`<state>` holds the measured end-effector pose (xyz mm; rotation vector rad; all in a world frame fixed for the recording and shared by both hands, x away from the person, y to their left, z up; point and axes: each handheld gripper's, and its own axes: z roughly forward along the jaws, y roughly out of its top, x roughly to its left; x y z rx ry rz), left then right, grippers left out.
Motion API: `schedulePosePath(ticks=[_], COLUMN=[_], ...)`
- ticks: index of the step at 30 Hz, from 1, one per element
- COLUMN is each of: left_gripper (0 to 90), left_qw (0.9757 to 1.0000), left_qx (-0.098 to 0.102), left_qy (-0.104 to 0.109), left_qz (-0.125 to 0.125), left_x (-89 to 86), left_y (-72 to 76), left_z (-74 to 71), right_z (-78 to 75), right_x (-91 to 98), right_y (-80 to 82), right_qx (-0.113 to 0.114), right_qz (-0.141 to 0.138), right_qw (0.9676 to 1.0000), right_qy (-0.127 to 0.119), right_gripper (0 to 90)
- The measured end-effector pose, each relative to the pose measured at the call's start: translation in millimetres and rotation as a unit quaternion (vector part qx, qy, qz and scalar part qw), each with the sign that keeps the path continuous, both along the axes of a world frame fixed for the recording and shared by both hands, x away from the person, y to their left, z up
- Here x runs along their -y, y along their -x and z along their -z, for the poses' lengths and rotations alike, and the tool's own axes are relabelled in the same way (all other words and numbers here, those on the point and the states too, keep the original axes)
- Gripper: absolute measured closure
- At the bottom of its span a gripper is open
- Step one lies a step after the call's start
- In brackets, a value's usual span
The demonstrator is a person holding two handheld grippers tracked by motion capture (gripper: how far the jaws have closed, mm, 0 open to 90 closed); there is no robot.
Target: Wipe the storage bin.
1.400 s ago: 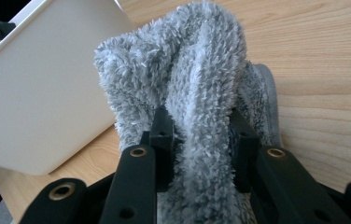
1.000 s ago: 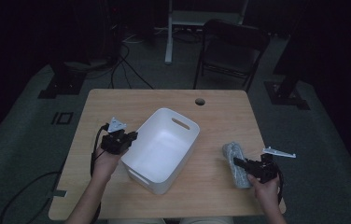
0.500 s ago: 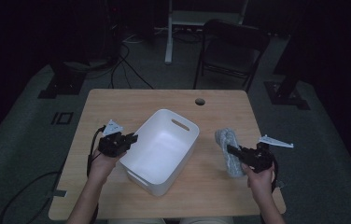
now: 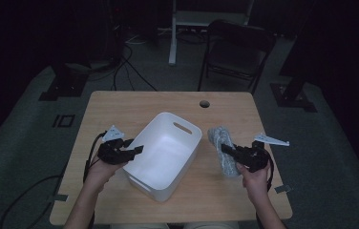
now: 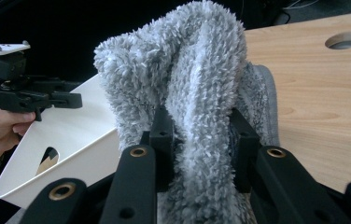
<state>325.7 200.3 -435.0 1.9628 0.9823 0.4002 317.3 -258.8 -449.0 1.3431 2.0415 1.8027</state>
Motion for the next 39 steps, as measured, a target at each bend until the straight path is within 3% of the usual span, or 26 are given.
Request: schedulePosePath(ticks=[3, 6, 10, 13, 19, 21, 23, 27, 30, 34, 39], left_gripper=[49.8, 49.7, 48.8, 54.7, 74.9, 79.0, 82.3, 84.8, 85.4, 85.3, 85.3], left_qw=[0.9999, 0.9999, 0.9996, 0.9995, 0.9985, 0.9990, 0.9988, 0.9978, 0.9982, 0.9978, 0.9983], left_qx=[-0.006, -0.011, -0.018, -0.011, -0.003, -0.004, -0.001, 0.018, 0.026, 0.034, 0.039], left_qy=[0.008, -0.010, -0.013, -0.011, -0.031, -0.017, -0.018, -0.046, -0.028, -0.036, -0.028], left_qz=[-0.002, -0.008, -0.015, -0.026, -0.044, -0.041, -0.045, -0.045, -0.046, -0.043, -0.034], left_x=[-4.7, -6.5, -10.4, -12.4, -14.0, -15.4, -13.8, -7.9, -6.2, -0.7, 2.2], left_y=[5.2, 11.1, 17.0, 20.4, 23.5, 23.2, 23.6, 24.9, 22.7, 21.1, 20.4], left_z=[-2.2, 1.4, 5.9, 5.6, 6.1, 6.5, 7.1, 6.9, 12.4, 15.0, 16.6], right_z=[1.7, 2.8, 1.8, 1.0, 0.5, 1.2, 1.9, 3.4, 4.2, 5.3, 10.4], right_x=[0.9, 1.7, 1.3, 0.3, 0.8, 1.6, 2.4, 4.4, 5.2, 0.5, -6.6], right_y=[0.5, 0.4, 0.2, 0.4, 1.3, 1.9, 2.5, 2.5, 1.7, 1.7, -1.3], right_qx=[-0.002, -0.002, -0.001, 0.001, 0.002, 0.002, 0.001, -0.002, -0.004, 0.001, -0.007], right_qz=[0.000, 0.000, 0.000, 0.000, 0.000, 0.001, 0.002, 0.004, 0.009, 0.009, 0.007], right_qw=[1.0000, 1.0000, 1.0000, 1.0000, 1.0000, 1.0000, 1.0000, 0.9999, 0.9996, 0.9998, 0.9999], right_qy=[0.001, -0.001, -0.002, -0.005, -0.008, -0.009, -0.009, -0.015, -0.027, -0.016, -0.013], right_gripper=[69.6, 69.6, 69.6, 69.6, 69.6, 69.6, 69.6, 69.6, 69.6, 69.6, 69.6])
